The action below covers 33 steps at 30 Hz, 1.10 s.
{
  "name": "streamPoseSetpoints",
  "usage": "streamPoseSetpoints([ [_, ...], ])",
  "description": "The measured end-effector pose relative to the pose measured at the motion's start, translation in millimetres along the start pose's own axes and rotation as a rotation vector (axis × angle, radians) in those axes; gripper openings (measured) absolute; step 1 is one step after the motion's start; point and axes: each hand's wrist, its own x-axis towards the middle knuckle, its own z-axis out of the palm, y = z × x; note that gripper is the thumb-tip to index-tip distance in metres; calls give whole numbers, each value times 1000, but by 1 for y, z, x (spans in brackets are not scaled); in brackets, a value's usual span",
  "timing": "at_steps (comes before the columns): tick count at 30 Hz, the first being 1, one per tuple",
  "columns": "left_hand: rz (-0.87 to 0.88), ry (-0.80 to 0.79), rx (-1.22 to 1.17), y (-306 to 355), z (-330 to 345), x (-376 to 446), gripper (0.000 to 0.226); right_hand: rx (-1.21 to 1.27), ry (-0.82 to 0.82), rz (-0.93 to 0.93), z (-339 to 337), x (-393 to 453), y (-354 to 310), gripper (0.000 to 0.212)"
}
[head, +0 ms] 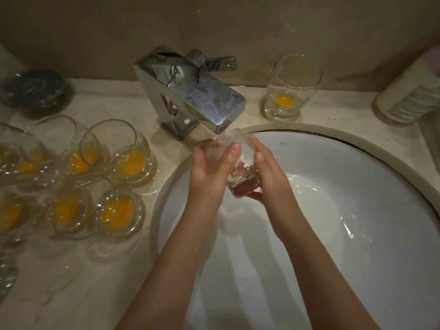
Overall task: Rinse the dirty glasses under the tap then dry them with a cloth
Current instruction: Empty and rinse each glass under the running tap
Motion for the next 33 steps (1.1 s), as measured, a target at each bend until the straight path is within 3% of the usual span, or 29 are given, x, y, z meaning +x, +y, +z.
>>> streamPoseSetpoints([
  [4,90,12,49,4,3,-1,42,21,-31,-122,5,-2,0,53],
  [9,-18,58,-124,-5,3,4,31,364,-129,86,14,2,4,58],
  [13,64,145,146,-8,5,0,35,37,-42,-90,16,1,9,41],
  [16,68,165,195,-7,3,2,41,-29,-38,-170,20,-1,6,39],
  [20,-124,131,-110,-4,1,10,63,356,-117,78,22,8,7,37],
  [22,-72,167,-69,-5,1,12,44,242,-50,48,21,10,8,38],
  [24,9,191,76,-5,3,9,25,-30,8,-51,20,10,7,39],
  [26,133,170,274,-7,3,5,28,-198,-1,-171,21,7,6,34],
  [28,177,142,324,-8,1,4,28,-166,-13,-189,25,4,4,34],
  [31,-23,142,60,-3,2,9,34,139,-32,-76,28,10,6,30],
  [33,-105,169,-117,-2,2,13,40,186,-40,-34,27,13,8,34],
])
